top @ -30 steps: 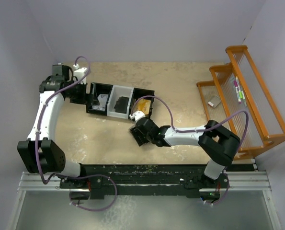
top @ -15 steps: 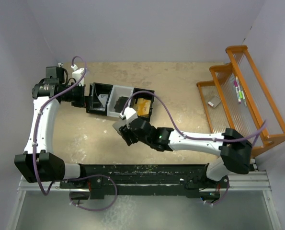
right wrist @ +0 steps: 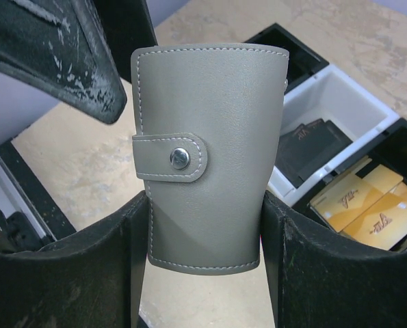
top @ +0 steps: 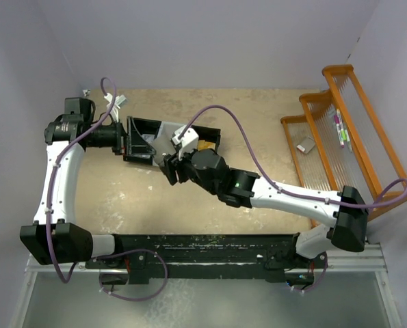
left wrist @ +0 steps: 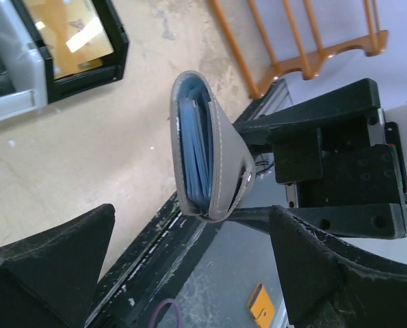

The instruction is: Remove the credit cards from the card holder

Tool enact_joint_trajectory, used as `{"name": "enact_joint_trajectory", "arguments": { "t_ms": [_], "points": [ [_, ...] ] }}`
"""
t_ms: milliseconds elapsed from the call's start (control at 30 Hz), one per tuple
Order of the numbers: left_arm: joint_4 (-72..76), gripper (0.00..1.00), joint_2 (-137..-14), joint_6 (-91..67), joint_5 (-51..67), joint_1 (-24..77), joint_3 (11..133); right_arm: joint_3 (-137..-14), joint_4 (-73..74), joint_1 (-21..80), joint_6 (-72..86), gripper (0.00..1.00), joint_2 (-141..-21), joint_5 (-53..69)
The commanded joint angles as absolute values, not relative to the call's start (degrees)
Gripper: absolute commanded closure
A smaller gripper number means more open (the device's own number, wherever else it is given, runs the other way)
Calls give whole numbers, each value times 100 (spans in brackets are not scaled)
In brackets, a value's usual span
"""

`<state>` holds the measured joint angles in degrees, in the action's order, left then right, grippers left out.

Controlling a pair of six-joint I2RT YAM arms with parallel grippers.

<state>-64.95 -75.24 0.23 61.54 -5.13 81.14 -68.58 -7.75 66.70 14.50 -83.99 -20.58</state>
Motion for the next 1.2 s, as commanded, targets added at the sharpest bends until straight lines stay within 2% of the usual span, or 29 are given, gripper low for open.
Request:
{"name": "enact_joint_trajectory", "arguments": {
  "t_ms": [0, 267, 800, 933, 1000, 1167],
  "points": [
    [-6421, 3, -7385, -215, 6895, -510, 8481, -7356, -1324, 6662, 1296, 41, -8349, -2121],
    [-6252, 2, -7322, -477, 7295, -510, 8504, -7435, -1554, 6662, 1241, 41, -8419, -2016],
    [-5904, 13, -7040, -1114, 7586, -510, 8465, -6986, -2108, 6662, 1239, 43, -8053, -1727],
    [-5922, 23, -7001, -1075, 7426, -510, 8361, -7024, -2129, 6665, 1214, 43, -8062, -1666],
    [-5922, 32, -7013, -1061, 7322, -510, 8344, -7048, -2115, 6675, 1210, 43, -8092, -1628],
    [-5949, 68, -7062, -993, 6840, -515, 8390, -7025, -2118, 6705, 1183, 40, -8097, -1600]
  ]
}}
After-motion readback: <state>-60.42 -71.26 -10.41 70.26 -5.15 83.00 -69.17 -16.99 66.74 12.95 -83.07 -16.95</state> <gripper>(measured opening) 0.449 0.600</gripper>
